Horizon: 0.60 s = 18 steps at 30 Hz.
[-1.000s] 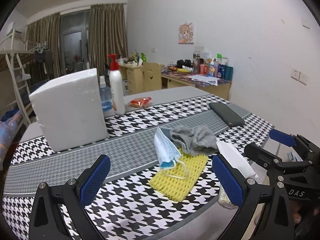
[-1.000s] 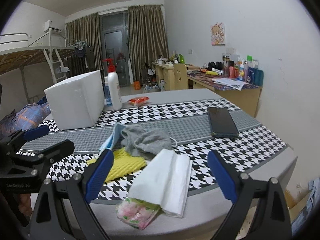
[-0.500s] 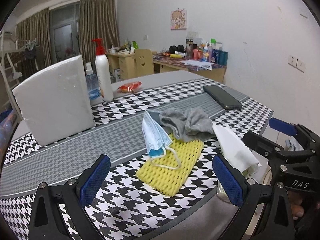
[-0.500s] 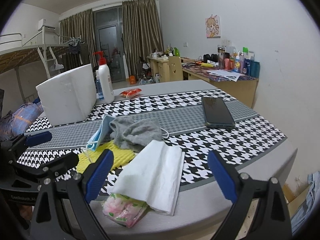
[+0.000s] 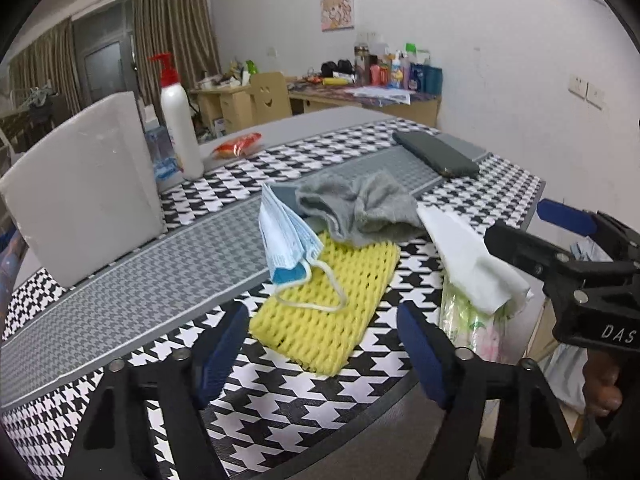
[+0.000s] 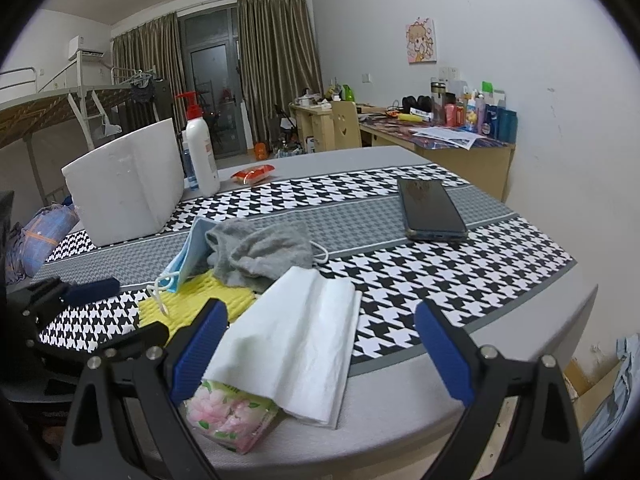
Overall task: Organize soft objects
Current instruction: 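Close the left gripper on the yellow foam net while the right gripper closes on the white tissue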
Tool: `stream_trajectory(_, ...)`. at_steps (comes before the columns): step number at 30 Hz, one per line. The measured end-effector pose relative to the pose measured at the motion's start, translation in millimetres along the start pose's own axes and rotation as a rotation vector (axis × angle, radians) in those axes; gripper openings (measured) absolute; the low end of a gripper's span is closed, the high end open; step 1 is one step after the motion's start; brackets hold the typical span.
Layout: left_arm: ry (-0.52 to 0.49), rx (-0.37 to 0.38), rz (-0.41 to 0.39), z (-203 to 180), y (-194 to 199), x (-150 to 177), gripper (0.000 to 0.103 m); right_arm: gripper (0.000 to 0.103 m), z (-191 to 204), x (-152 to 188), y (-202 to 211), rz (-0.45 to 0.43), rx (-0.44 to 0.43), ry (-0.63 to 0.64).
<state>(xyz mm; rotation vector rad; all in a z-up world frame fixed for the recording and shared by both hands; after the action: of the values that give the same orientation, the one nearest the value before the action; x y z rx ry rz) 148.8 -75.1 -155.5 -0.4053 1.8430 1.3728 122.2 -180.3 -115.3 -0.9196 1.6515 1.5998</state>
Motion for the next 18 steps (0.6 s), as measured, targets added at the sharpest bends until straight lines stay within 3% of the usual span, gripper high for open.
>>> stream_trajectory(4, -0.024, 0.014, 0.017, -5, -5, 3, 0.068, 0.097, 0, 2, -3, 0.01, -0.001, -0.003)
stream_trajectory(8, -0.024, 0.031, 0.061, -6, -12, 9, 0.051, 0.097, -2, 4, -8, 0.027, 0.0, -0.012)
stream_trajectory(18, -0.065, -0.004, 0.104, -5, -21, 18, 0.046, 0.097, -4, 11, -22, 0.084, -0.008, -0.027)
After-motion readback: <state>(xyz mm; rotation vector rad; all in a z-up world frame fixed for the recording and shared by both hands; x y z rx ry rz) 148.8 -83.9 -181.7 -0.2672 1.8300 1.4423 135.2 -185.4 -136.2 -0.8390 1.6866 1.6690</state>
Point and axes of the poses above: each gripper's, at about its wrist camera, not at the fingertips, and y roughly against the way its jaws point, z to its left, x to its underside, the point moved 7 cm from there along -y, roughly the way its jaws point, and after that the axes turned 13 degrees about x, right-handed, at the moved point
